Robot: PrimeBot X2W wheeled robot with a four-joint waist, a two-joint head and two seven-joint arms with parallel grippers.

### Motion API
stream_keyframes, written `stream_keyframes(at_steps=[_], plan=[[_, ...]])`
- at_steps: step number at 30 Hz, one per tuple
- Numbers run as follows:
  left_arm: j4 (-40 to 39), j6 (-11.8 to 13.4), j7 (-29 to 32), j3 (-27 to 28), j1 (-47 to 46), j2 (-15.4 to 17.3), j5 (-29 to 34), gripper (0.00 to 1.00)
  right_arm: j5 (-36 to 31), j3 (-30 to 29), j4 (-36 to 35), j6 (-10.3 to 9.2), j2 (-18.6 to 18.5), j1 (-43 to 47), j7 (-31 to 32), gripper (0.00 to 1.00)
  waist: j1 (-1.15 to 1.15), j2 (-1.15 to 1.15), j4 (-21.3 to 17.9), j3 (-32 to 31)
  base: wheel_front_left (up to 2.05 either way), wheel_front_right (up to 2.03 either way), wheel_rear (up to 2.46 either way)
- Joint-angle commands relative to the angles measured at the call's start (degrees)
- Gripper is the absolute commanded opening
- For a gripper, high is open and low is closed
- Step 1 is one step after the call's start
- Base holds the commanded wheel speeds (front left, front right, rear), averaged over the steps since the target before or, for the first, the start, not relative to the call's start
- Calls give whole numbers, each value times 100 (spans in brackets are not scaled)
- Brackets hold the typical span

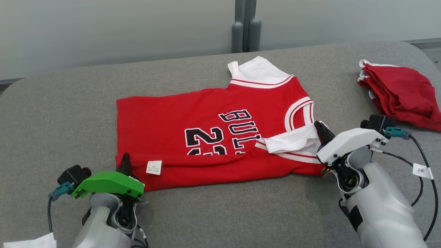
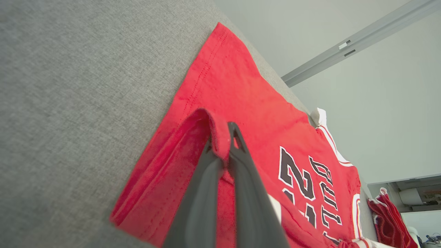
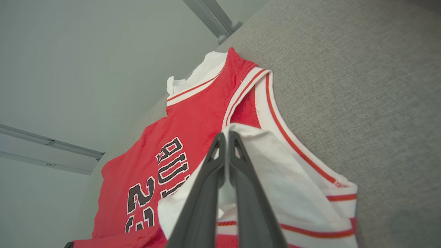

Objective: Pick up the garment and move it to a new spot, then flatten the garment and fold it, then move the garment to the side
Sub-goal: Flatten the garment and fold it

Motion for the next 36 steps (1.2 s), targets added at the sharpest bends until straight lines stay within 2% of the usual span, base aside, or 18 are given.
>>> stream_keyframes(at_steps=[1, 13, 24, 29, 36], plan=[[41, -48, -50, -17, -118, 11, 53, 100, 52, 49, 50, 2, -17, -101, -97, 100, 0, 0, 13, 18, 0, 0, 0], [-53, -194, -241, -26, -135, 71, 147, 100, 343, 463, 174, 2, -21, -481, -707, 100, 0, 0, 86, 37, 0, 0, 0], [-699, -225, -307, 21, 666, 211, 134, 100, 618, 748, -485, 2, -358, 29, -1107, 100, 0, 0, 39, -83, 0, 0, 0], [-962, -16, -245, -15, 1119, 289, 174, 100, 700, 723, -918, 2, -571, 585, -1207, 100, 0, 0, 35, -163, 0, 0, 0], [-1294, 428, 271, -155, 1622, 377, 121, 100, 601, 464, -1556, 2, -746, 1448, -1233, 100, 0, 0, -11, -233, 0, 0, 0]])
